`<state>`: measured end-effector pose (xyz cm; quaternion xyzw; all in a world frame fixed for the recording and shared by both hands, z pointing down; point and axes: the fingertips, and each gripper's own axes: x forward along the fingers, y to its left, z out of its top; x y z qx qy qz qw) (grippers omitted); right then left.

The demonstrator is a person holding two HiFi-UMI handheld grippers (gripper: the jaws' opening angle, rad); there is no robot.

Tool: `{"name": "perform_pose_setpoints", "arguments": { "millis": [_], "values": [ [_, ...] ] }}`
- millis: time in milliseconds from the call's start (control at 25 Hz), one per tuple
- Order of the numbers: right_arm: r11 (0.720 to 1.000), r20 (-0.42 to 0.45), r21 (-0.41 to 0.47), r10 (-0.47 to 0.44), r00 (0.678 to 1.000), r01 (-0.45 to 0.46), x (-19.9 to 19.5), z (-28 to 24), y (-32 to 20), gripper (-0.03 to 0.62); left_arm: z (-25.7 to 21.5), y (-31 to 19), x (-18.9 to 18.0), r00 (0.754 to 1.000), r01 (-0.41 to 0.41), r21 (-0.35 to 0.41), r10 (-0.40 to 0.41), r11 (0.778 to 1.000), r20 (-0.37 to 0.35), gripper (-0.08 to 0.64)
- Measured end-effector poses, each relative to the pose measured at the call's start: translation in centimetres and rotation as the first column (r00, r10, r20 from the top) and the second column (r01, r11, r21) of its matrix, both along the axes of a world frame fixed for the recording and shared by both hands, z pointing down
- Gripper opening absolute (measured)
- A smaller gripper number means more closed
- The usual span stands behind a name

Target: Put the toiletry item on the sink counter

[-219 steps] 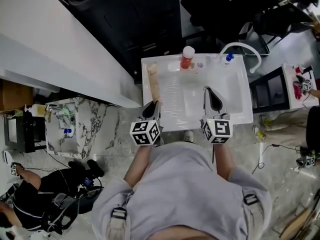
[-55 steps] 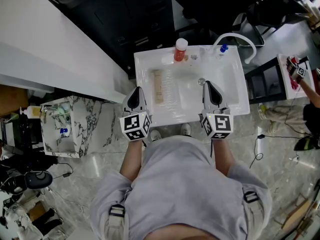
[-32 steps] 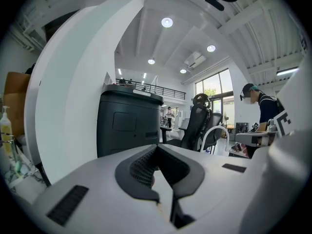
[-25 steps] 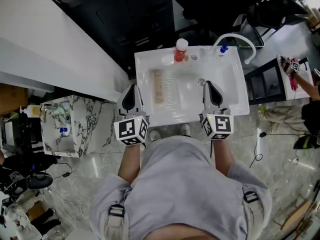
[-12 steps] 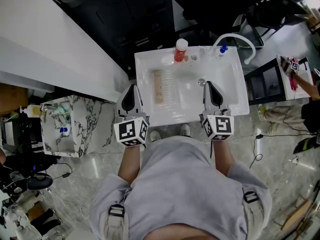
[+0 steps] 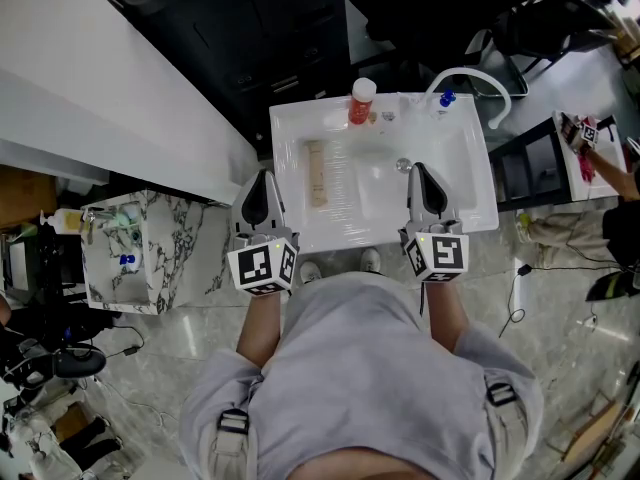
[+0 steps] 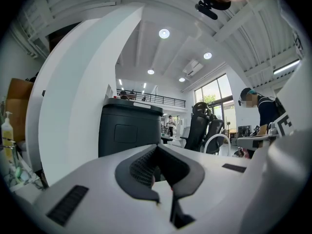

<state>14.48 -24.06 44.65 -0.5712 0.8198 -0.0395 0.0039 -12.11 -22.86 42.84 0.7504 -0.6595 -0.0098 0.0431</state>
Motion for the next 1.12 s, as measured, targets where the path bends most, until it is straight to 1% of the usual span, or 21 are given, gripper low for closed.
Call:
{"name": "perform_pose_setpoints", "arguments": {
  "millis": [240, 1120],
  "values": [
    [1.000, -0.006, 0.015, 0.008, 1.000, -0.008, 0.09, -0.21, 0.22, 0.005, 0.16, 0.17, 0.06, 1.000, -0.001, -0.003, 0.001, 1.000, 0.002, 0.006],
    [1.000, -0.005, 0.011, 0.000, 1.000, 0.000, 0.06, -0.29, 0.05, 0.005, 0.31, 0.06, 0.22, 1.000, -0.002, -0.014, 0.002, 1.000, 0.007, 0.006]
  ]
}}
